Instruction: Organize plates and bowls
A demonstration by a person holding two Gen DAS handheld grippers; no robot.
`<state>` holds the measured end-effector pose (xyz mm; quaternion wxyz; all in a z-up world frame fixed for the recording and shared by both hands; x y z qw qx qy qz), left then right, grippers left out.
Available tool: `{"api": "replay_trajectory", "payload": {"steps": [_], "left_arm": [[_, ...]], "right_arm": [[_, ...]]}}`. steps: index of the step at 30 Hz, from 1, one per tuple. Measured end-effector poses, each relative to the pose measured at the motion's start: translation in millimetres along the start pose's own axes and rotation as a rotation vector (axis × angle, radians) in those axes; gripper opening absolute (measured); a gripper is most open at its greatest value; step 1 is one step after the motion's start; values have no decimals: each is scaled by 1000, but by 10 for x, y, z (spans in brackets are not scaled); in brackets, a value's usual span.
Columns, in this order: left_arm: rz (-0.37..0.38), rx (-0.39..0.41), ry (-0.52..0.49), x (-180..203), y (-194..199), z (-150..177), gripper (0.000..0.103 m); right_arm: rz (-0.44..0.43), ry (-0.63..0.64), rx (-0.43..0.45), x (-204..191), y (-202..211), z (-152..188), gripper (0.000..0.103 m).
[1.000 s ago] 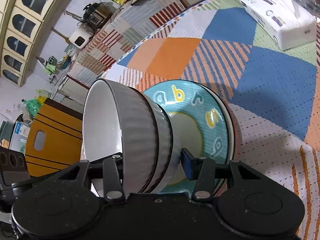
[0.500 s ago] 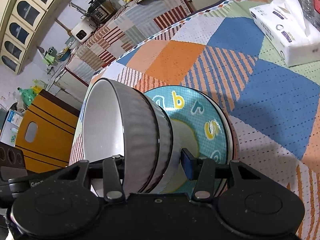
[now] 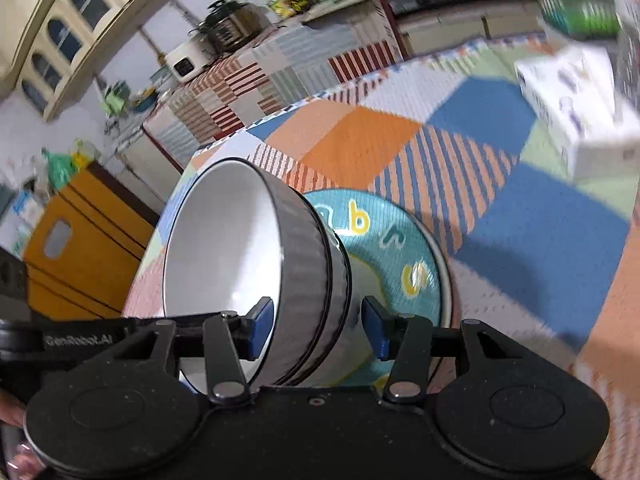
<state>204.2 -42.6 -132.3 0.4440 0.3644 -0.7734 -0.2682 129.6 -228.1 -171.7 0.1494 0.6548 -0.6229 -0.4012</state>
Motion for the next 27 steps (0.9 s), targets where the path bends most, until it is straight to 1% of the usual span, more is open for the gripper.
{"api": "replay_trajectory", "payload": {"steps": [3, 6, 7, 9, 12, 15, 17, 19, 21, 22, 25, 27], "left_arm": [[-27, 6, -7, 67, 99, 33, 35], [-85, -15, -37, 212, 221, 74, 35], [-102, -7, -52, 273, 285, 93, 36], [-111, 10, -78, 385, 418, 132, 38], [-149, 35, -106, 525, 595, 189, 41], [-159, 62, -114, 647, 760, 231, 41], [-163, 62, -105, 732, 835, 269, 41], [-190, 60, -104, 822, 891, 317, 41], [-209, 74, -117, 907, 963, 380, 42], [-229, 82, -122, 937, 996, 410, 44], [-298, 106, -130, 1007, 1117, 500, 47], [-305, 136, -129, 1034, 1238, 547, 50]], "right_arm": [[26, 58, 47, -52, 118, -3, 56], [62, 115, 84, -124, 278, 2, 56], [66, 148, 89, -157, 357, -8, 56], [75, 210, 109, -221, 509, -30, 56], [112, 311, 174, -351, 736, -26, 60], [127, 365, 203, -454, 889, -9, 60], [150, 375, 208, -515, 968, 16, 60], [181, 376, 216, -583, 1050, 65, 60], [210, 371, 224, -621, 1148, 116, 60], [213, 361, 226, -637, 1175, 128, 60], [184, 311, 227, -604, 1360, 156, 62], [179, 286, 226, -594, 1448, 171, 65]]}}
Point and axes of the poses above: each gripper's, at about its wrist camera, not at the fingertips, and y roughly against the way its jaws point, x to its right, z to its underside, the point moved 1 cm from there along -y, roughly the way its jaws point, and after that the axes turned 2 degrees about z, right-handed, at the moved point
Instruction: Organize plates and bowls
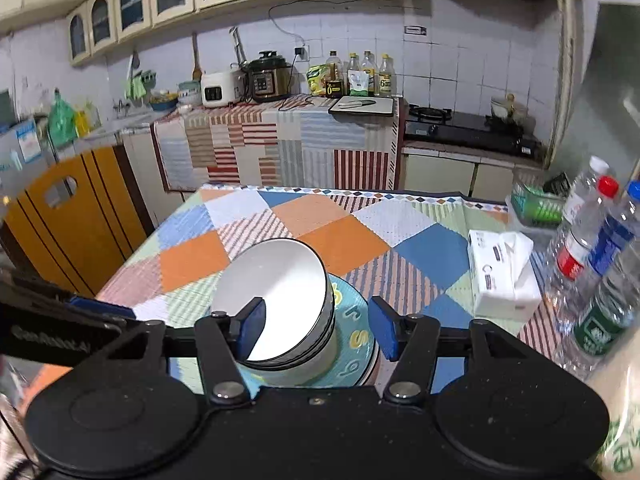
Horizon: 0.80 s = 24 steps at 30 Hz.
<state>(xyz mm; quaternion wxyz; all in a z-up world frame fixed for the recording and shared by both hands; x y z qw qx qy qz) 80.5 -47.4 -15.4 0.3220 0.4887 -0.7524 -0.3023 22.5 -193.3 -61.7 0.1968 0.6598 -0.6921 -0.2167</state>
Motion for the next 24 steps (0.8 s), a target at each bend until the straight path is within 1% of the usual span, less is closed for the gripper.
{"api": "replay_trajectory", "payload": {"steps": [2, 6, 9, 10, 11, 13, 16, 17, 19, 21, 24], "left_arm": [[-4, 24, 1, -17, 131, 6, 56], [-54, 87, -19, -15, 397, 29, 62], [-65, 98, -25, -40, 526, 72, 68], [-64, 94, -27, -50, 545, 92, 72], [-64, 93, -25, -62, 562, 114, 73], [-76, 93, -22, -83, 577, 165, 77], [-113, 93, -20, -108, 563, 239, 82], [-124, 87, -20, -117, 543, 264, 88], [-145, 68, -19, -144, 505, 296, 92], [-163, 60, -25, -168, 478, 339, 92], [-166, 57, -28, -220, 408, 407, 92]], "right_arm": [[9, -11, -15, 32, 121, 5, 66], [36, -25, -31, 43, 306, 32, 67], [67, -12, -29, 16, 450, 48, 73], [89, -5, -25, -7, 499, 60, 76], [107, 1, -28, -26, 529, 75, 84], [146, 19, -36, -76, 562, 90, 95], [209, 45, -30, -149, 614, 143, 97], [230, 48, -37, -168, 625, 150, 97], [246, 64, -46, -193, 641, 166, 97], [240, 76, -38, -206, 667, 175, 97], [267, 78, -38, -225, 672, 214, 97]]}}
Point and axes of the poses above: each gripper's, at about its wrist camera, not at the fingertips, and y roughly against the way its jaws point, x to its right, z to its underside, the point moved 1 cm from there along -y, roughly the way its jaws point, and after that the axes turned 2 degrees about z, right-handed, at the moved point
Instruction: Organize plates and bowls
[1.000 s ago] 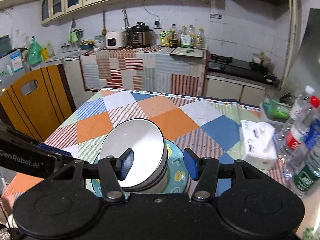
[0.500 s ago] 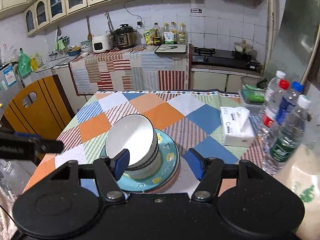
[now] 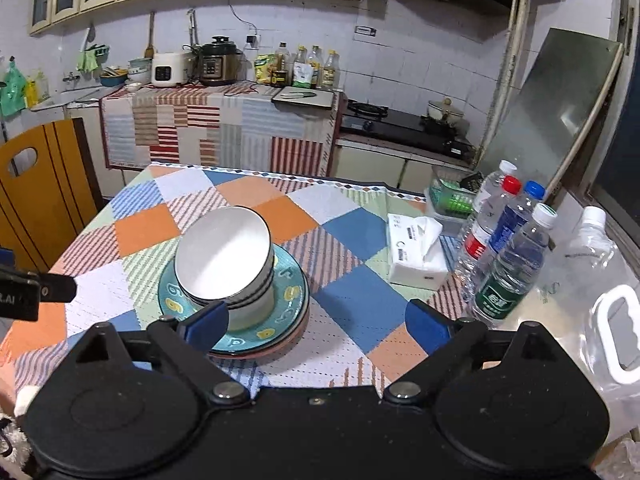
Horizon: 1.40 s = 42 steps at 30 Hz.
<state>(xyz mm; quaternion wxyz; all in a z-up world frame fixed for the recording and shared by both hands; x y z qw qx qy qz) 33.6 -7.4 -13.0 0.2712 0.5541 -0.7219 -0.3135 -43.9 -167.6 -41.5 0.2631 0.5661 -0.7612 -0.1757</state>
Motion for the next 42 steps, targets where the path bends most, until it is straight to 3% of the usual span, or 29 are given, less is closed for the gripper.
{"api": "replay_trajectory", "payload": {"steps": [10, 15, 28, 42], "left_arm": [[-21, -11, -21, 34, -102, 138, 92], [-27, 21, -23, 66, -84, 145, 92], [-94, 34, -33, 73, -133, 142, 92], [-84, 24, -5, 33, -135, 153, 92]], "right_arm": [[-6, -44, -61, -2, -111, 90, 97], [-16, -68, -75, -17, -119, 116, 97], [-3, -92, -55, -13, -103, 157, 97], [-7, -87, -56, -28, -107, 162, 97]]}}
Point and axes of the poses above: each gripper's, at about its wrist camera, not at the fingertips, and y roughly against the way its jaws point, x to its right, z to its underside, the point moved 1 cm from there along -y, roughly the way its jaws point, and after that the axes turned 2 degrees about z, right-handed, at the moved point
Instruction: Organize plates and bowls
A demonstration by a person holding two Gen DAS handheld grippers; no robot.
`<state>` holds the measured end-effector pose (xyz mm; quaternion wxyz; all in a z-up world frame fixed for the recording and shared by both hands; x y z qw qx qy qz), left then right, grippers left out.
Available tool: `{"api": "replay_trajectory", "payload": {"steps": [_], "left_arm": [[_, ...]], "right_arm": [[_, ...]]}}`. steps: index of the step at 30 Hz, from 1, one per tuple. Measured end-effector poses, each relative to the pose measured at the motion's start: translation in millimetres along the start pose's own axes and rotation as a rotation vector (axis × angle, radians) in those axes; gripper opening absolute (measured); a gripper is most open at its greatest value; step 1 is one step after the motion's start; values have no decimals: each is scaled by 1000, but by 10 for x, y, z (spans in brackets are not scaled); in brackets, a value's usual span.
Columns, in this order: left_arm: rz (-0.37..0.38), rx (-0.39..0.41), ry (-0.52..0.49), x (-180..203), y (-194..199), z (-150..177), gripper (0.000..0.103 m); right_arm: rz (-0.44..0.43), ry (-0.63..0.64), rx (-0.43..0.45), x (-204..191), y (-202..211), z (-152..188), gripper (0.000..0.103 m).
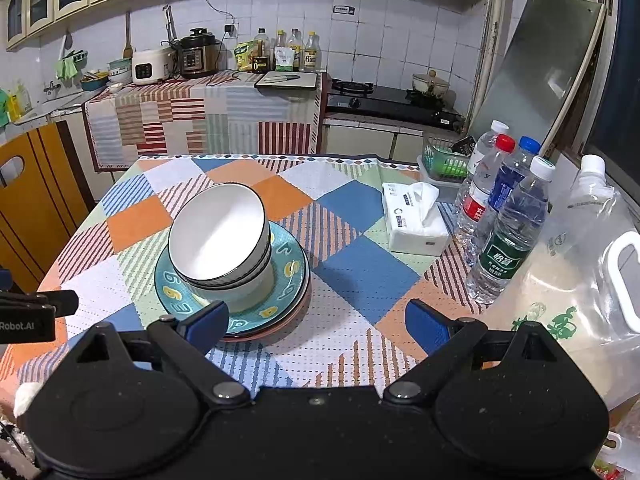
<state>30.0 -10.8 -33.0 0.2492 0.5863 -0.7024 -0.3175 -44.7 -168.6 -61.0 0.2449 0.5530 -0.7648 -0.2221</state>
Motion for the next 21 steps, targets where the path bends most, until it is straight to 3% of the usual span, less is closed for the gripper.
{"api": "replay_trajectory", "payload": {"steps": [21], "left_arm": [[-28, 3, 8, -8, -4, -1, 92]], "right_arm": [[2, 5, -11, -16, -46, 30, 97]]}}
Point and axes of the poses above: each gripper's, at about its wrist camera, not at the fingertips, and y roughly against the way its jaws point, x to its right, z to its underside, the point moved 1 cm from there along -y, roughly the way its jaws point, and after that the axes turned 2 degrees about z, right-handed, at the moved point
